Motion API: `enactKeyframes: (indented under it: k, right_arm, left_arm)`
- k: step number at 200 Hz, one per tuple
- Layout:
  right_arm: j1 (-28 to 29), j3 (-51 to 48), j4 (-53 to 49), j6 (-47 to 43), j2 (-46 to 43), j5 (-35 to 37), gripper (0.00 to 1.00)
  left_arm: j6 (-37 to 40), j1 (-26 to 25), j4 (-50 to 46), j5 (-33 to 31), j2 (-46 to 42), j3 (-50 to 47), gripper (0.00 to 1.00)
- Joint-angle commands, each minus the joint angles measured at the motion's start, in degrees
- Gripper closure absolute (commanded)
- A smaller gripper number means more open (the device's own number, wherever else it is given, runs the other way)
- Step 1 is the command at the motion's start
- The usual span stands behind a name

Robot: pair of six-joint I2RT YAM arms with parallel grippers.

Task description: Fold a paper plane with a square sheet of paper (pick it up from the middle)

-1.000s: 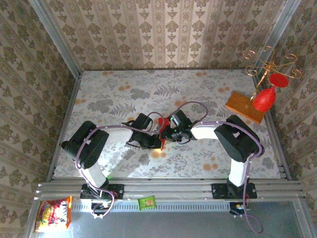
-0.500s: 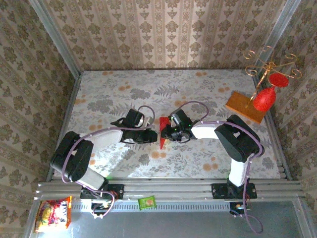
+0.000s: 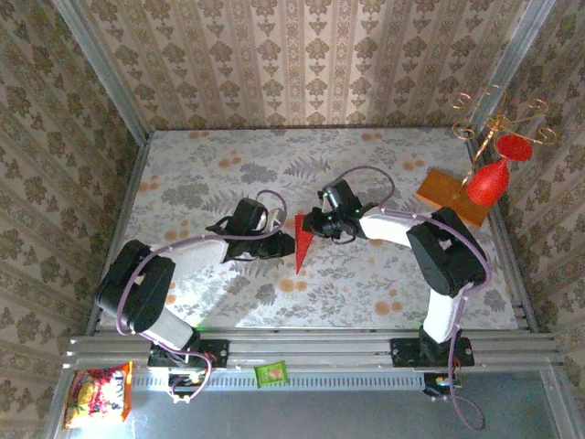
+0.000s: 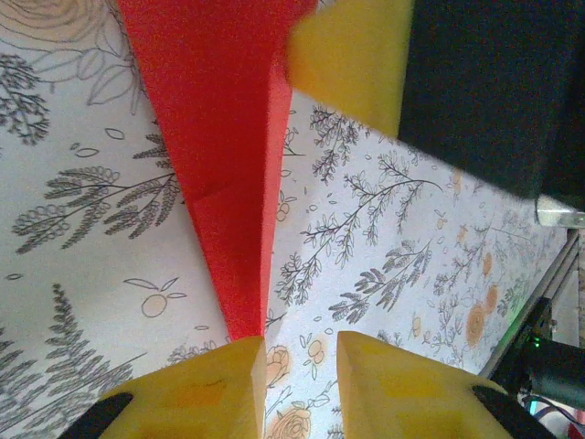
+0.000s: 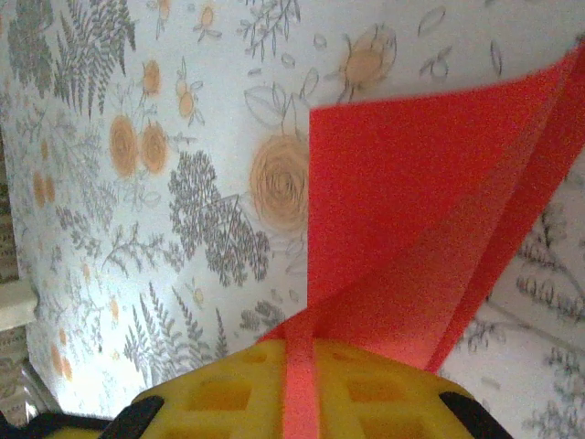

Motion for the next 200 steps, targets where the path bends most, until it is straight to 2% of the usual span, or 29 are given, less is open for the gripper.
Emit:
enactKeyframes:
  k: [1,127,200]
  right_arm:
    - [-0.2,2.89,-2.8,-2.78,2.68,0.06,0.83]
    - [-0.46,4.56,-3.02,-2.83,5.45,-2.04,0.83]
    - [-1.78,3.22,-2.98,-4.42,1.32,-0.27,0.82]
  left_arm:
    - [-1.33,-1.11,2.17,0.49,2.79,2.69,0.74]
    - [-3.09,-1.17,2.22,-3.83,12.48,7.68,0.84]
    - [-3.02,-0.91,0.23,-4.5,15.14,8.04,0.89]
